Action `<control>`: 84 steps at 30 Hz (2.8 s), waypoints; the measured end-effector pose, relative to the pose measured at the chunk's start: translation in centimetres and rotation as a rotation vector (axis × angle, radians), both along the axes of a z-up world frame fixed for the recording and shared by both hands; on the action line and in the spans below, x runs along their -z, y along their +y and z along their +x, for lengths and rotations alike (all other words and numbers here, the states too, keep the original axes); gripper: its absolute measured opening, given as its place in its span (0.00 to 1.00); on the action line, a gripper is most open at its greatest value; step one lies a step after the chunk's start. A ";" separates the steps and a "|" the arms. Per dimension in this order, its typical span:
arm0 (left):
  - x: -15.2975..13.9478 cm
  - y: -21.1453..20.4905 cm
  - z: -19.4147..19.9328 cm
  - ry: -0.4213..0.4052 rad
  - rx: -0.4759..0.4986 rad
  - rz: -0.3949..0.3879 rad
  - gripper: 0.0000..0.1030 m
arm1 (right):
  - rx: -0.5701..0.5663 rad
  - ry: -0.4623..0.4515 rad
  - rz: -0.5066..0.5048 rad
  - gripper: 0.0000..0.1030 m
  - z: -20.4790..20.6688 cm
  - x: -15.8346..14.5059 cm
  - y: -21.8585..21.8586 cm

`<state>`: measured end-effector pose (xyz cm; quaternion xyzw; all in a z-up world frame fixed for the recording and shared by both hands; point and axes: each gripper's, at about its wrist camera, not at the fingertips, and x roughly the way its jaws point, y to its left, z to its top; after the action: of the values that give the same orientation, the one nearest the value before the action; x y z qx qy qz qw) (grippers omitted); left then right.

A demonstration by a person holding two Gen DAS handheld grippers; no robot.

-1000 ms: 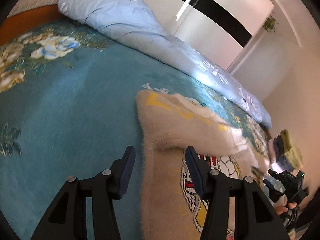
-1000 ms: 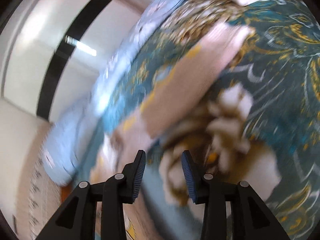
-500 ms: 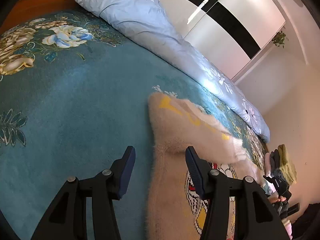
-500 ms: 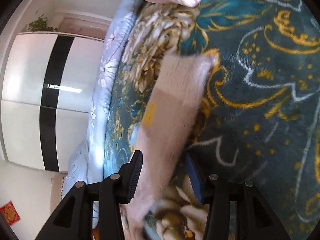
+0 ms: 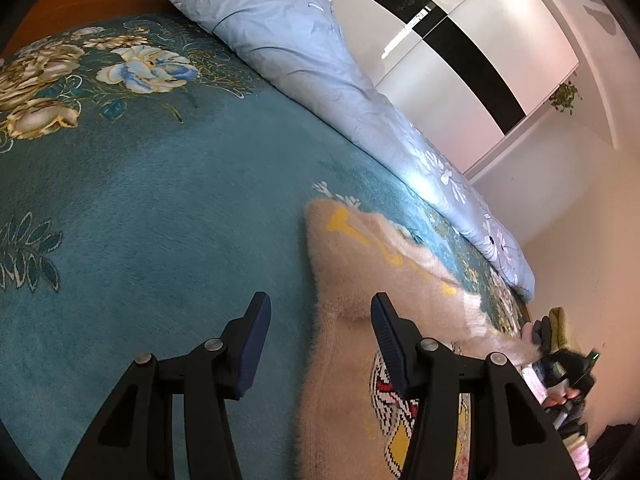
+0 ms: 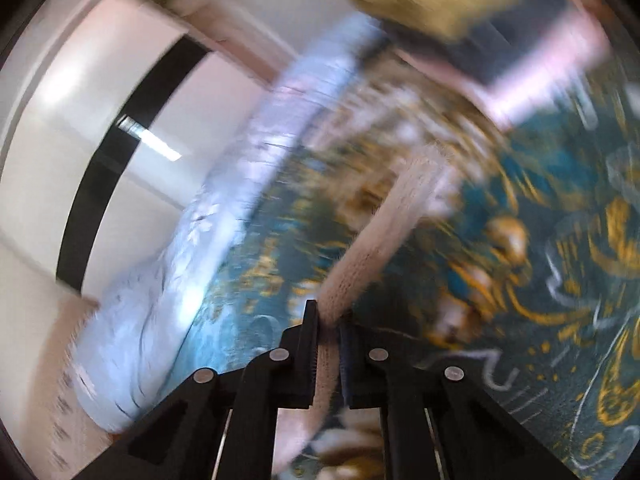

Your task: Fold clothes

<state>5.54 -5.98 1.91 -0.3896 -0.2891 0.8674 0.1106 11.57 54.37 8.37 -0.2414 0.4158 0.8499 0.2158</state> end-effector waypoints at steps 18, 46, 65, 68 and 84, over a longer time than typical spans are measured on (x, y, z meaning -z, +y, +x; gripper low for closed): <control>0.0 -2.0 0.2 -0.015 -0.041 0.108 0.52 | -0.610 -0.091 0.650 0.09 -9.1 -6.7 -30.0; 0.6 -2.0 -0.1 -0.064 -0.032 0.144 0.52 | -0.821 -0.399 0.883 0.16 -11.6 3.8 -40.2; 0.6 -1.8 0.1 -0.069 -0.023 0.138 0.52 | -0.921 -0.145 0.765 0.23 -7.1 -4.5 -39.3; 0.5 -1.2 0.0 -0.066 0.001 0.125 0.52 | -0.807 -0.181 0.711 0.24 -6.8 -4.4 -33.9; 2.6 2.6 -0.4 -0.164 0.165 0.091 0.52 | -0.591 -0.225 -0.123 0.45 3.3 8.0 -16.1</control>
<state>5.12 -3.42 -0.70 -0.4762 -0.3031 0.8067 0.1750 14.90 38.28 0.33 -0.4568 0.3517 0.8170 -0.0107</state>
